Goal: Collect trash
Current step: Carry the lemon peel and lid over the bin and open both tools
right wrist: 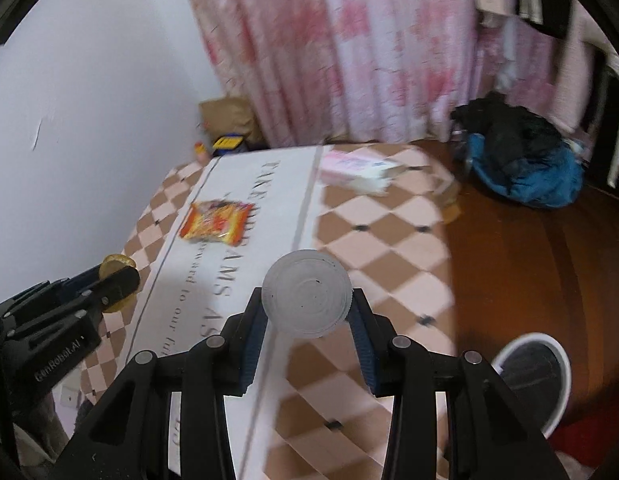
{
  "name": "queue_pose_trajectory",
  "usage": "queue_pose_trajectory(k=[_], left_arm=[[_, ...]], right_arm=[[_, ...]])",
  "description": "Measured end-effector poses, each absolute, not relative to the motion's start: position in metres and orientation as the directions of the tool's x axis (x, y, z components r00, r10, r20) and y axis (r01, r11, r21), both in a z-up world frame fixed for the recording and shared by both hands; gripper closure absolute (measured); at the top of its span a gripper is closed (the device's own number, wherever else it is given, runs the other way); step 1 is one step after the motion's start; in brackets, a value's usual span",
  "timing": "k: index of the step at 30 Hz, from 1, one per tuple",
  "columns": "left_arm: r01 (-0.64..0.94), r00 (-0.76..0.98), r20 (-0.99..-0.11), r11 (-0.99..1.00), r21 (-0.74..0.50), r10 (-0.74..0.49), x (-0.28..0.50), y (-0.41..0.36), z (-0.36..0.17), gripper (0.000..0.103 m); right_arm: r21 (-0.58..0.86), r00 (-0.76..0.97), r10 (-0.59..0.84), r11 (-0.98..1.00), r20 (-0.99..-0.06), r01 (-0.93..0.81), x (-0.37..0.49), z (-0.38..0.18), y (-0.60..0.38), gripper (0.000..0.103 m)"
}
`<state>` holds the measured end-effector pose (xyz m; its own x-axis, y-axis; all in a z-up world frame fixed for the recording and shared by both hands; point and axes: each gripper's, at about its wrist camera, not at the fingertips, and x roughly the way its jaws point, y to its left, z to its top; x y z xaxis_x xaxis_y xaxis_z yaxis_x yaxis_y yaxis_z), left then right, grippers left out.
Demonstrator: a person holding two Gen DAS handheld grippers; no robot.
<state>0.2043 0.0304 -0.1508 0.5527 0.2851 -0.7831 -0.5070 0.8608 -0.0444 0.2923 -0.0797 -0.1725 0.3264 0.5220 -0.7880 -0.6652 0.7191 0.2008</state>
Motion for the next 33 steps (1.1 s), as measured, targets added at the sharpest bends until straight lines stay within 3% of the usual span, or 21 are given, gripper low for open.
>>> queue_pose_trajectory(k=[8, 14, 25, 29, 33], left_arm=[[-0.32, 0.63, -0.766, 0.942, -0.103, 0.13, 0.283, -0.053, -0.136, 0.077], [-0.164, 0.608, -0.793, 0.971, -0.172, -0.037, 0.363, -0.126, -0.159, 0.077], [-0.061, 0.326, -0.889, 0.931, -0.361, -0.323, 0.464, -0.225, -0.291, 0.077], [-0.077, 0.231, -0.897, 0.912, -0.402, -0.376, 0.478, -0.245, -0.329, 0.074], [-0.044, 0.193, -0.924, 0.937, -0.345, -0.331, 0.483, -0.264, -0.346, 0.071]], right_arm=[[0.186, 0.473, 0.447, 0.846, -0.76, -0.5, 0.327, -0.144, -0.199, 0.06], [0.166, 0.524, 0.329, 0.928, -0.786, -0.334, 0.368, -0.163, -0.292, 0.06], [0.172, 0.377, 0.184, 0.983, -0.908, -0.064, 0.434, -0.296, -0.418, 0.06], [0.184, 0.298, 0.171, 0.983, -0.939, 0.016, 0.446, -0.348, -0.448, 0.06], [0.191, 0.249, 0.167, 0.979, -0.954, 0.076, 0.451, -0.381, -0.465, 0.06]])
